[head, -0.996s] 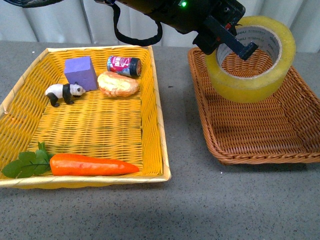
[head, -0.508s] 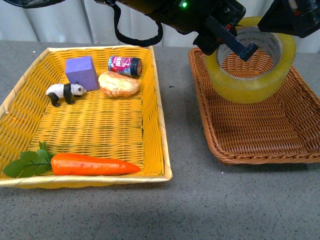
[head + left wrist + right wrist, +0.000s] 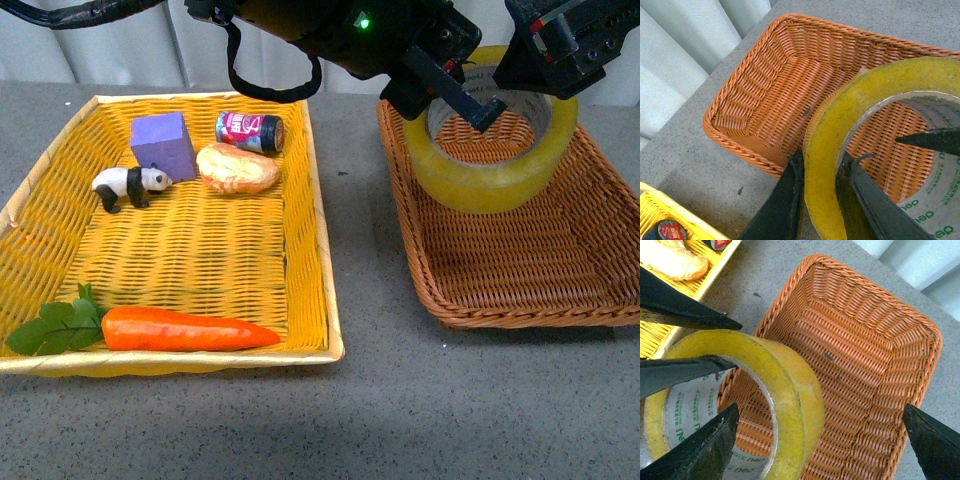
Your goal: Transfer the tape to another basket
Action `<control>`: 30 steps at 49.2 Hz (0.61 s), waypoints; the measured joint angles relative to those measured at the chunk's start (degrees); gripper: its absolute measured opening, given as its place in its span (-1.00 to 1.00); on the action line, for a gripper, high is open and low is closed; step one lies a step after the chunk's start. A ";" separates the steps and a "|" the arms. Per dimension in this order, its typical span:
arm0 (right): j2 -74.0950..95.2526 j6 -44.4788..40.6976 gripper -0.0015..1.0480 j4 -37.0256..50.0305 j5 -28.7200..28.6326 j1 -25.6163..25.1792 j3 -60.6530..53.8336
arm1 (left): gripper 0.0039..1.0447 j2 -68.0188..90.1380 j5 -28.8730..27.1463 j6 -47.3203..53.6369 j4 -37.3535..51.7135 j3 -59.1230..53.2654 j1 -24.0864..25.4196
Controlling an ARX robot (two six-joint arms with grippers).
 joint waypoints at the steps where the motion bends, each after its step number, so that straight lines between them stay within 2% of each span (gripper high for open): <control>1: 0.09 0.31 0.83 -0.11 -0.24 -0.02 0.00 | -0.71 0.02 0.00 0.00 0.00 0.00 0.00; 27: 2.80 4.57 0.82 -0.83 0.87 -1.18 -0.42 | -0.71 -0.02 0.63 0.07 0.02 0.02 -0.04; 30: 2.80 5.09 0.63 -0.66 0.90 -1.36 -0.50 | -0.71 -0.02 0.63 0.04 0.02 0.02 -0.09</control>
